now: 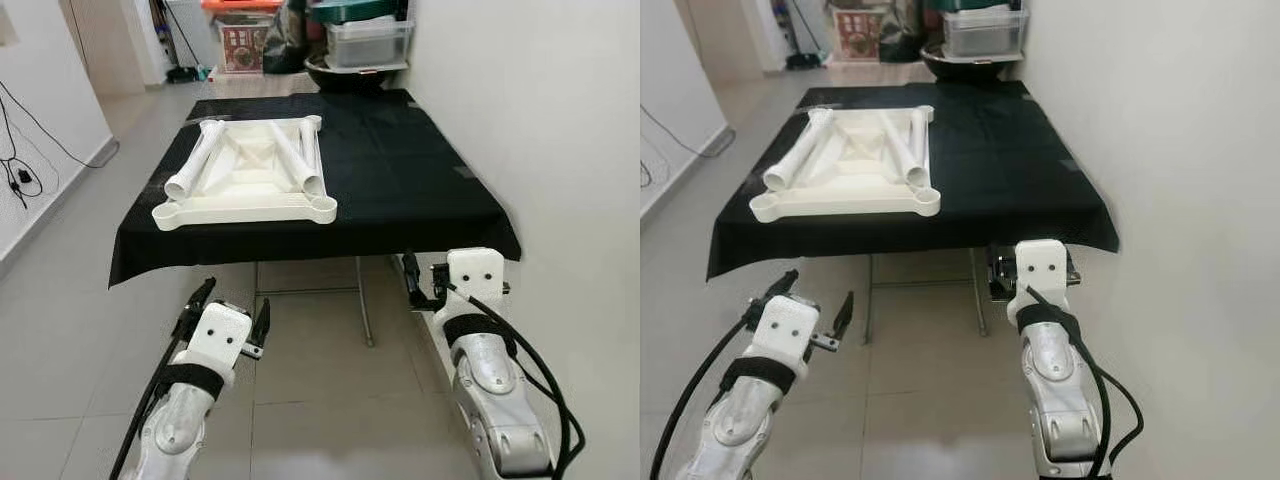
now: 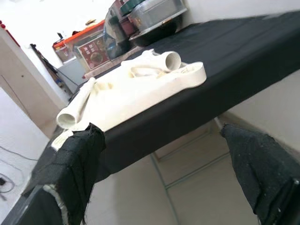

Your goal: Building children table

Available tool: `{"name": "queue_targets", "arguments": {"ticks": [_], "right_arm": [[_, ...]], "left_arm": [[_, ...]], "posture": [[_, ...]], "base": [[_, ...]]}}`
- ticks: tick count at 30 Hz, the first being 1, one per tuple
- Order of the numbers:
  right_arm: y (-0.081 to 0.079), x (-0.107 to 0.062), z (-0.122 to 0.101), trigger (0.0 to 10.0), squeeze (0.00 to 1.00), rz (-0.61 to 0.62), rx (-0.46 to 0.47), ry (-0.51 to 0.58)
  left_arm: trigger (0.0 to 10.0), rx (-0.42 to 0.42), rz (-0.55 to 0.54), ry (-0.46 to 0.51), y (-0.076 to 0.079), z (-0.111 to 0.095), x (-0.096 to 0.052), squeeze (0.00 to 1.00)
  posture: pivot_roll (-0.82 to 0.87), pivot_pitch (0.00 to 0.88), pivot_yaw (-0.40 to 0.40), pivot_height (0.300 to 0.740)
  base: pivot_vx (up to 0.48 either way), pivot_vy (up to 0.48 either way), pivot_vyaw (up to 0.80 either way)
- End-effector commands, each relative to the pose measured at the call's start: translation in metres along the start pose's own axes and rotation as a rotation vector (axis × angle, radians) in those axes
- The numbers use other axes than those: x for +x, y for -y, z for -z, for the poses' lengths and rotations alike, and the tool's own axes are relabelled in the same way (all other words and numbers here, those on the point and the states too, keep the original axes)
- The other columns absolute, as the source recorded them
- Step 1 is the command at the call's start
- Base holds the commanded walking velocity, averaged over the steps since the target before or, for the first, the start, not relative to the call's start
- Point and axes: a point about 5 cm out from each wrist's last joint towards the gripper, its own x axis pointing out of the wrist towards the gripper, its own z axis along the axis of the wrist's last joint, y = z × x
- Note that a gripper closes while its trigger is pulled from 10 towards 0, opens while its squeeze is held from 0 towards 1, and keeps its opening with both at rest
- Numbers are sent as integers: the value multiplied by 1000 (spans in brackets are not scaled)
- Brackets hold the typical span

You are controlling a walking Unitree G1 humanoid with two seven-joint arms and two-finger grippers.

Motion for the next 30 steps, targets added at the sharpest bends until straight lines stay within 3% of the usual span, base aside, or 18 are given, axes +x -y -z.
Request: {"name": "queue_targets", "arguments": {"ticks": [1,9,10,18,30], "right_arm": [[2,-2,3,10000,0,-1,-20,-2],[-1,0,5,10000,0,-9,-38,-4],[-3,3,3,10000,0,-23,-38,-2],[-8,1,2,10000,0,-60,-51,3],[-10,6,-4,10000,0,-56,-8,23]], "left_arm": [[10000,42,-16,-28,-5,3,-5,0],[10000,77,-62,-32,-13,4,0,0],[10000,37,-53,-45,-14,6,3,0],[10000,-17,-24,-78,-10,9,1,0],[10000,-116,-42,-52,-11,2,5,0]], "posture": [[-1,0,25,740],[14,0,20,740],[9,0,18,740],[-4,0,17,740],[0,0,16,740]], "base": [[0,0,0],[0,0,0],[0,0,0],[0,0,0],[0,0,0]]}}
